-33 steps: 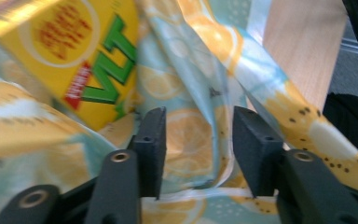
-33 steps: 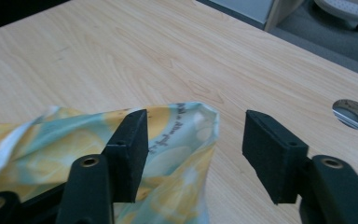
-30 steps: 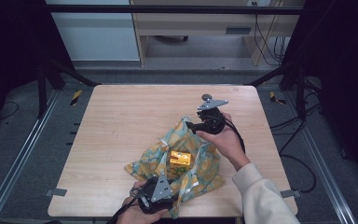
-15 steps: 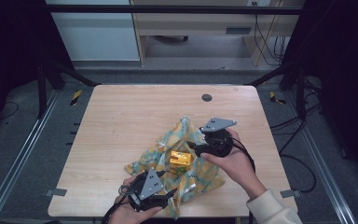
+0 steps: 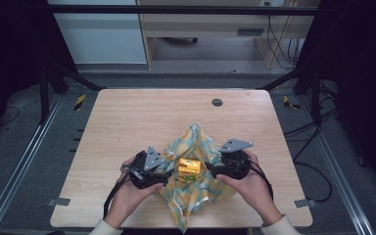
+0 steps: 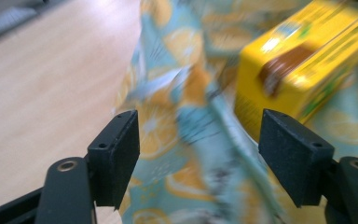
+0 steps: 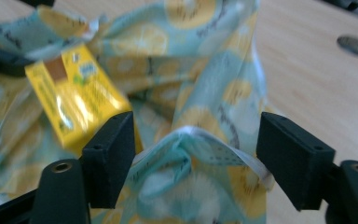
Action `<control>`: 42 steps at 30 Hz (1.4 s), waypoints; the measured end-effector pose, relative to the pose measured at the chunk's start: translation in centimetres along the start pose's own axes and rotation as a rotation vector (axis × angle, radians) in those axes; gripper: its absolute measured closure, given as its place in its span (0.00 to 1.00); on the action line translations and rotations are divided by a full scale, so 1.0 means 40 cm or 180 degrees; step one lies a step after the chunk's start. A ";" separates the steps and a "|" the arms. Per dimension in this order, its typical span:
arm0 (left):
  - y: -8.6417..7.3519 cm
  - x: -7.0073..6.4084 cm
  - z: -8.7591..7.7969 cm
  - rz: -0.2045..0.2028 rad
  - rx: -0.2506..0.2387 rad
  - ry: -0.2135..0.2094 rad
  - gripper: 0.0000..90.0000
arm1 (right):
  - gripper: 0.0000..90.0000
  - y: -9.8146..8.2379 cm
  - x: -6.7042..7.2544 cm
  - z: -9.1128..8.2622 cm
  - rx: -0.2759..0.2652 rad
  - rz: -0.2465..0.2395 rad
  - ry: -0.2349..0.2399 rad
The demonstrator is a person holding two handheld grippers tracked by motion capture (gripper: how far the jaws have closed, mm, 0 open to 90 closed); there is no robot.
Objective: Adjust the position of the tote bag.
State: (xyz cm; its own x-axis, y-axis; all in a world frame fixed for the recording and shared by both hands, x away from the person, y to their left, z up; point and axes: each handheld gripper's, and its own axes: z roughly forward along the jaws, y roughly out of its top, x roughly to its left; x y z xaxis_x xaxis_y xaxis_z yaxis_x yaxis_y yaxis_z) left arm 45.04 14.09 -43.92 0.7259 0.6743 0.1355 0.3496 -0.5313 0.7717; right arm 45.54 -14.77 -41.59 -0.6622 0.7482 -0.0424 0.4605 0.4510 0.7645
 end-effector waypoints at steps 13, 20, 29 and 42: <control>-0.051 -0.030 0.014 0.0303 0.0326 -0.0070 0.88 | 0.98 -0.132 -0.028 0.023 0.0188 0.0089 0.0229; -0.072 -0.028 0.047 0.0371 0.0530 -0.0023 0.93 | 0.99 -0.158 -0.065 0.029 0.0358 0.0128 0.0115; -0.089 -0.019 0.066 0.0408 0.0646 0.0011 0.95 | 0.99 -0.177 -0.100 0.050 0.0494 0.0195 0.0033; -0.091 -0.016 0.059 0.0293 0.0684 -0.0005 0.99 | 1.00 -0.182 -0.121 0.059 0.0542 0.0206 -0.0028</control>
State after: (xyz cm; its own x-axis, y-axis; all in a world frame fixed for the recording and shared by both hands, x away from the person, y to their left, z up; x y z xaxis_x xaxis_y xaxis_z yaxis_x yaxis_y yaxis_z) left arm 44.71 14.38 -48.26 0.7615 0.6173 0.1979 0.3998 -0.6876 0.6062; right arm 46.80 -20.53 -48.44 -0.6231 0.7821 -0.0029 0.5959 0.4772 0.6459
